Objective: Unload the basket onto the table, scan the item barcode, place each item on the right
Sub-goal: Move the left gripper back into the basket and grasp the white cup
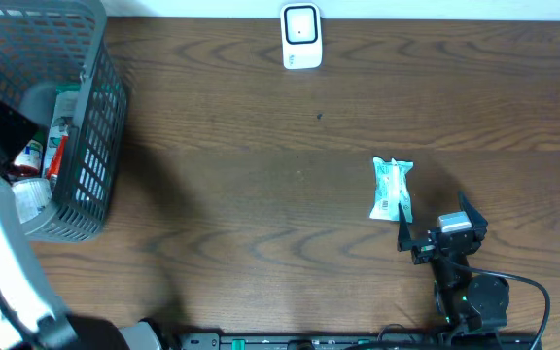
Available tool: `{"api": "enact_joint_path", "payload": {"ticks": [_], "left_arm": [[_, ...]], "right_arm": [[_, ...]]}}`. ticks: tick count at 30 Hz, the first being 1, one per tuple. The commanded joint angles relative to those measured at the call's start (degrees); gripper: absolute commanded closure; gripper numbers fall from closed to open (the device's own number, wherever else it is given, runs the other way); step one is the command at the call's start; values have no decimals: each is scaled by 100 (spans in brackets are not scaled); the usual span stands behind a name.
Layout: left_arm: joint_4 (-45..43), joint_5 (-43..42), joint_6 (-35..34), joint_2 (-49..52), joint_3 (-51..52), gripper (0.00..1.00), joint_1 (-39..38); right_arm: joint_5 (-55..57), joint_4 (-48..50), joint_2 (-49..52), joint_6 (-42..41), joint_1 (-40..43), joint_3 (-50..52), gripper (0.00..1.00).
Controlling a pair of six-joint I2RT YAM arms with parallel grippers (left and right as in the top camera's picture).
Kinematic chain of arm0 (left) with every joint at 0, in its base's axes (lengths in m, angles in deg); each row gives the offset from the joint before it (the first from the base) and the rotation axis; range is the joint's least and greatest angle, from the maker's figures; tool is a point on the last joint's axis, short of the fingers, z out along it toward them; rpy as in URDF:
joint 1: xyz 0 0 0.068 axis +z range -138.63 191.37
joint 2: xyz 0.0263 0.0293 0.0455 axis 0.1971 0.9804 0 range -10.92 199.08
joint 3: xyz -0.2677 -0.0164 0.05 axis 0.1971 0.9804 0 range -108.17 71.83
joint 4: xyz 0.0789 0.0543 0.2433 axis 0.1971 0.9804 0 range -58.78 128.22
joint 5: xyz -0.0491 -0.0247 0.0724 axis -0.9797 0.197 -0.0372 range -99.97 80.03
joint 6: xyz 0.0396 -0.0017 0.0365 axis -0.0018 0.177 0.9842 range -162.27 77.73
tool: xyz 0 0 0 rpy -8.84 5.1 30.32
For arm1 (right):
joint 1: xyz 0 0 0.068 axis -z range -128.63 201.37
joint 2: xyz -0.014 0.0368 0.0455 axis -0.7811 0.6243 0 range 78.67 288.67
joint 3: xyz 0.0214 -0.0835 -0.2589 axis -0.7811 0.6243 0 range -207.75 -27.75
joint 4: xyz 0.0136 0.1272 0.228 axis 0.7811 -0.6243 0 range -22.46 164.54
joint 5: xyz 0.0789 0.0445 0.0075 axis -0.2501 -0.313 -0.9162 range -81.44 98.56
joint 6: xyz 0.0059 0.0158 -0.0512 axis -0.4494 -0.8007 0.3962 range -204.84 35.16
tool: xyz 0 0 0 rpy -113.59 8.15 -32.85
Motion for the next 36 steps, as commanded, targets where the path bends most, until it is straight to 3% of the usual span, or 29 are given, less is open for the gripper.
{"api": "enact_joint_path", "payload": {"ticks": [1, 8, 15, 36], "left_arm": [[13, 37, 645, 627, 20, 7, 76], [146, 59, 1694, 1480, 20, 5, 76], [321, 682, 1703, 1816, 26, 5, 76], [52, 1099, 1620, 1991, 756, 4, 142]], "right_arm": [[-9, -20, -31, 2, -26, 9, 1], [-9, -20, -31, 2, -39, 9, 1], [-9, -20, -31, 2, -39, 9, 1], [-9, -20, -31, 2, -39, 9, 1]]}}
